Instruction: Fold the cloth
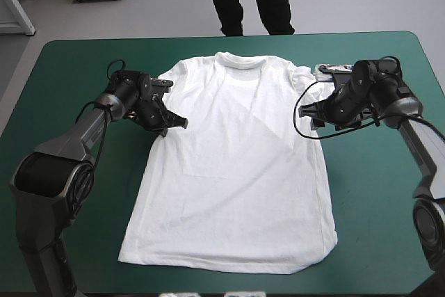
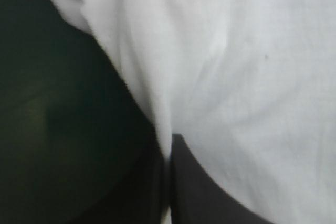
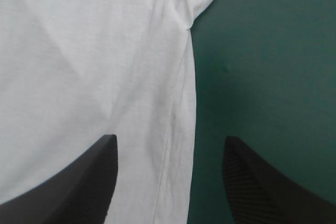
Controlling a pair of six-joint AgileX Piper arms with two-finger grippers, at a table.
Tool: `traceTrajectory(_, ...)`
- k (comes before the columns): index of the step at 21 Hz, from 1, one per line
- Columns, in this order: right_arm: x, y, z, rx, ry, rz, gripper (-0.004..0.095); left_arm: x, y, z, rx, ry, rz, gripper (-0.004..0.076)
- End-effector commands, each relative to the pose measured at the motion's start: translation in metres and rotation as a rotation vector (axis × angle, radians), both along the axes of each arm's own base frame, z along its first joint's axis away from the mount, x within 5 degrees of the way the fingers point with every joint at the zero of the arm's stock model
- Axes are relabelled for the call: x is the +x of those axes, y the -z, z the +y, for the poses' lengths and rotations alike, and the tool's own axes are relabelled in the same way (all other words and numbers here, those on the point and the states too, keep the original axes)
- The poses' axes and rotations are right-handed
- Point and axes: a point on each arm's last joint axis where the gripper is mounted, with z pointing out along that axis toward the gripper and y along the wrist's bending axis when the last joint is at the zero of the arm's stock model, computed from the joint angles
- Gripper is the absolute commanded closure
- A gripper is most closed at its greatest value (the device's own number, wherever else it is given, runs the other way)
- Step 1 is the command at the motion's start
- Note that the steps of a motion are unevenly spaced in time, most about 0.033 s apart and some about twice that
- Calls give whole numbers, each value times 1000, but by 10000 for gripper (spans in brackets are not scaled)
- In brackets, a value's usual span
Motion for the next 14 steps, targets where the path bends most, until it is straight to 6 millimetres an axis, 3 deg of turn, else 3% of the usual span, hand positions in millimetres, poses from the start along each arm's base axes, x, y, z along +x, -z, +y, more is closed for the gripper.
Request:
traceTrajectory(1, 10, -7, -1, -2, -10, -67, 377, -3, -19, -7, -59, -1, -33, 733)
traceTrajectory(5, 29, 19, 3, -4, -3, -63, 393, -3, -19, -7, -60, -10, -34, 733)
traceTrajectory(14, 43, 53, 18, -67, -6, -15, 395, -4, -19, -7, -59, -10, -29, 733)
